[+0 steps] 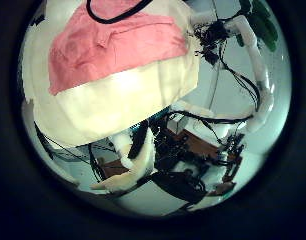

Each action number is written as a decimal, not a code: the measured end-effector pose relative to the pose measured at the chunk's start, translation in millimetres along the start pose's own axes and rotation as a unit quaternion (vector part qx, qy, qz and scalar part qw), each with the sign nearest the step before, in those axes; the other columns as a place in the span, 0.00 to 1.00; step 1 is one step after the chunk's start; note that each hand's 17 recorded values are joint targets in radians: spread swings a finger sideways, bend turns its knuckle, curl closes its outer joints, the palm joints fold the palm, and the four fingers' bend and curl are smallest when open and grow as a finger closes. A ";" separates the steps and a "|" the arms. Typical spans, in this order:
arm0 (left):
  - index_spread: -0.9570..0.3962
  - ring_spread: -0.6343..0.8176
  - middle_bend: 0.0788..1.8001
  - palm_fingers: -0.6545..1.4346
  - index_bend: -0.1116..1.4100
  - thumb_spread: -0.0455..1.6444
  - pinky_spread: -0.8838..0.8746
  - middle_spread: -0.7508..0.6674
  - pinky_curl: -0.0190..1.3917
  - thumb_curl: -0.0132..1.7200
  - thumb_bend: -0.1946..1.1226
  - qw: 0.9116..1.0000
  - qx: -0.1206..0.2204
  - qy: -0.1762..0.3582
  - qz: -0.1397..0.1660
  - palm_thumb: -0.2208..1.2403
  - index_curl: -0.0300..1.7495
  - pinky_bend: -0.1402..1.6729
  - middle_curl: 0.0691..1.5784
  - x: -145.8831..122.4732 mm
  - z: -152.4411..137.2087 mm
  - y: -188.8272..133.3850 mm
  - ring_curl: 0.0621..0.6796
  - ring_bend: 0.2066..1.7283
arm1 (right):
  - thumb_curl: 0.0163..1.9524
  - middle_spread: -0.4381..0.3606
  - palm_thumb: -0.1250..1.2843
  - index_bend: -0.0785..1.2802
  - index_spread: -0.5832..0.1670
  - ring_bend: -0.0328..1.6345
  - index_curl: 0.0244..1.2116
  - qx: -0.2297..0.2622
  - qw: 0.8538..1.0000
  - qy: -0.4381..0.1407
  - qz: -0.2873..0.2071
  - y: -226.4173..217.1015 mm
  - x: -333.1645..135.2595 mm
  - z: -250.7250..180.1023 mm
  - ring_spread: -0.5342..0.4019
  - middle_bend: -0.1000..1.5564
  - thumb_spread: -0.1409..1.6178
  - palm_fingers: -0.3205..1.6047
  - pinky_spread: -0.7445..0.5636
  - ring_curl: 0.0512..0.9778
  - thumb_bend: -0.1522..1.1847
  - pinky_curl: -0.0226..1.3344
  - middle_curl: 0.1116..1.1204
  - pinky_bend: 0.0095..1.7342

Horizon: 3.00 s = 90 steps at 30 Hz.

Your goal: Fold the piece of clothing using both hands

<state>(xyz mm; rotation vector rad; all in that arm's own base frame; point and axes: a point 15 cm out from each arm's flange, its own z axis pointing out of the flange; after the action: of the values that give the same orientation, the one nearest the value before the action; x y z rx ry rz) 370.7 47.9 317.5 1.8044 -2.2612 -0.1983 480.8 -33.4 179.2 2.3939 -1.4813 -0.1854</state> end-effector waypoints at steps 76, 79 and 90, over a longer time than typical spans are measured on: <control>0.81 0.80 0.07 0.30 0.17 0.64 0.79 0.77 0.24 0.18 0.13 1.000 0.010 0.010 -0.021 0.39 0.15 0.27 0.16 -30.5 -5.8 29.6 0.24 0.22 | 0.42 0.39 0.92 0.85 0.43 0.84 0.67 0.137 0.980 0.128 -0.073 18.9 -85.7 -182.8 0.34 0.84 0.62 0.75 0.37 0.66 0.11 0.57 0.65 0.72; 0.81 0.80 0.07 0.30 0.17 0.64 0.79 0.77 0.24 0.18 0.13 0.999 0.016 0.014 -0.024 0.39 0.15 0.27 0.16 -37.5 -7.2 35.8 0.24 0.22 | 0.43 0.39 0.91 0.85 0.44 0.84 0.67 0.154 0.974 0.135 -0.098 5.7 -119.4 -198.3 0.34 0.84 0.62 0.75 0.37 0.66 0.11 0.57 0.65 0.72; 0.81 0.80 0.07 0.30 0.17 0.65 0.79 0.77 0.24 0.18 0.13 0.999 0.017 0.023 -0.034 0.40 0.15 0.27 0.16 -47.9 1.6 51.4 0.24 0.23 | 0.44 0.38 0.86 0.86 0.44 0.83 0.66 0.159 0.968 0.092 -0.174 -81.6 -236.7 -183.3 0.34 0.84 0.63 0.76 0.36 0.66 0.10 0.58 0.65 0.70</control>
<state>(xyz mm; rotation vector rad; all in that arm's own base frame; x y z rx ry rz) 331.9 106.1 324.1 1.8837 -2.1864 -0.1303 492.7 247.3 311.0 2.8238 -1.0653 0.2094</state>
